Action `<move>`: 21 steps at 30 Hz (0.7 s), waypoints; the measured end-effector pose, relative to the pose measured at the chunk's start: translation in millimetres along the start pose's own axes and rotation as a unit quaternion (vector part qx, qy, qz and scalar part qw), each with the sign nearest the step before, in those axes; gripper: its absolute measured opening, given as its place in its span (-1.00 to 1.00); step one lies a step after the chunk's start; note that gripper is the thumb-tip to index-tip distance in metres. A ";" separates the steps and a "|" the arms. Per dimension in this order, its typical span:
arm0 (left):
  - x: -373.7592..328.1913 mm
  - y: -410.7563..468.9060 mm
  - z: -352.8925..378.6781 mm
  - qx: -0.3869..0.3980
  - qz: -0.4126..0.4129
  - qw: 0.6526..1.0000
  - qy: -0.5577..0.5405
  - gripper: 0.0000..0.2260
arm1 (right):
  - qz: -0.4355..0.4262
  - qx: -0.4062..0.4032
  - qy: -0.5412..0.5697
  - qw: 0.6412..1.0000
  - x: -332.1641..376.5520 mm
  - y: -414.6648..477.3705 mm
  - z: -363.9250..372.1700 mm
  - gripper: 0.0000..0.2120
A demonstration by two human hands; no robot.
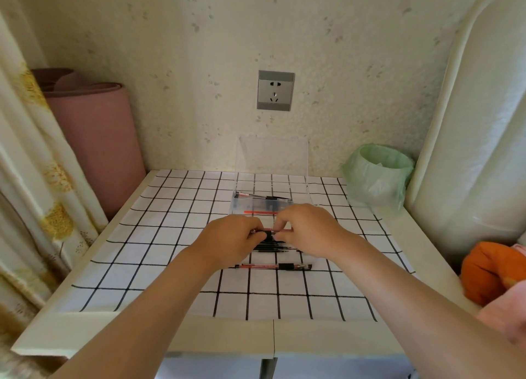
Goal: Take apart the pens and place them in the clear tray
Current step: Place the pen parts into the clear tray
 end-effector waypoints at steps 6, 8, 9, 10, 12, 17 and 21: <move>-4.4 -0.9 -1.3 -0.006 0.012 1.000 0.011 -0.92 | -0.004 -0.015 0.015 1.000 2.5 -0.9 -1.0 -0.85; -3.0 -0.9 -1.2 -0.009 0.011 1.000 0.012 -0.90 | -0.014 -0.007 0.017 1.000 4.5 -1.0 0.0 -0.79; -2.4 -0.9 -1.1 -0.011 0.011 1.000 0.010 -0.89 | -0.017 -0.001 0.017 1.000 5.4 -0.9 0.4 -0.76; -2.0 -1.0 -1.2 -0.014 0.011 1.000 0.009 -0.88 | -0.018 0.006 0.018 1.000 6.1 -0.8 1.0 -0.74; -2.0 -0.8 -1.6 -0.015 0.013 1.000 0.007 -0.86 | -0.022 0.018 0.018 0.999 7.1 -0.5 2.4 -0.78; 0.1 -0.2 1.3 0.007 0.002 1.000 -0.005 -0.84 | -0.019 0.002 0.007 1.000 6.9 0.7 2.1 -0.83; 0.7 0.4 4.1 0.039 -0.011 0.999 -0.009 -0.80 | -0.001 -0.025 0.008 1.000 3.7 1.8 -2.0 -0.90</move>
Point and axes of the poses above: each hand's wrist, its own y-axis towards the middle knuckle, its own z-axis out of the palm, x = y × z, the point moved 7 cm from there along y, towards the middle knuckle, and after that the axes turned 6 degrees about z, right-handed, at the moved point
